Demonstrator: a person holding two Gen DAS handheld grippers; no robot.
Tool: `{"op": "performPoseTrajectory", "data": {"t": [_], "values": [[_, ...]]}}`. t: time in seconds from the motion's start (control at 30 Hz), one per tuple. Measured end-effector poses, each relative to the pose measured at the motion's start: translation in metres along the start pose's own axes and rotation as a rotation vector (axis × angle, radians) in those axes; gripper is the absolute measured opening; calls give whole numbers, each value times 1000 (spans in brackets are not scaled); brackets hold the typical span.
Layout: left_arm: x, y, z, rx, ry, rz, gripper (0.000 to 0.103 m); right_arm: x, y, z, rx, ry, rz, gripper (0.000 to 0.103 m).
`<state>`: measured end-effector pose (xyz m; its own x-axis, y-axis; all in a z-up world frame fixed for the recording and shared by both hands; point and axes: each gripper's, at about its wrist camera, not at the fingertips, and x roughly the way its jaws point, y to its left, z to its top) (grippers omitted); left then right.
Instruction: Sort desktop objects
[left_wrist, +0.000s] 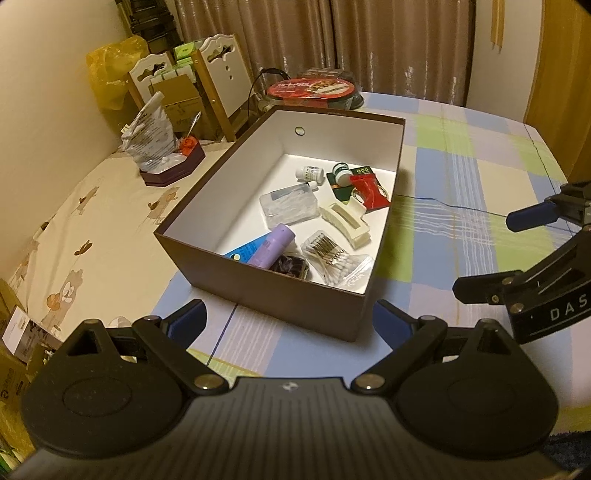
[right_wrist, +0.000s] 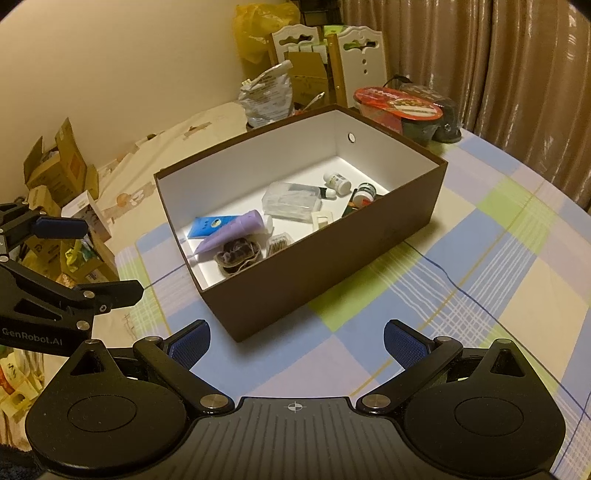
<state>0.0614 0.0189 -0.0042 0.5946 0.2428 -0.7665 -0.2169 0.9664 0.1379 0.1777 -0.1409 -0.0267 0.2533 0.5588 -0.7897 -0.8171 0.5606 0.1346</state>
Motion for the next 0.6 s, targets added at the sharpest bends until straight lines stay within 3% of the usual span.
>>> {"op": "performPoseTrajectory", "data": {"t": [0.27, 0.6], "values": [[0, 14, 2, -54, -4, 5, 99, 5, 5, 8, -18, -6, 4, 102], [-1, 17, 6, -40, -33, 23, 99, 12, 11, 14, -29, 0, 9, 102]]}}
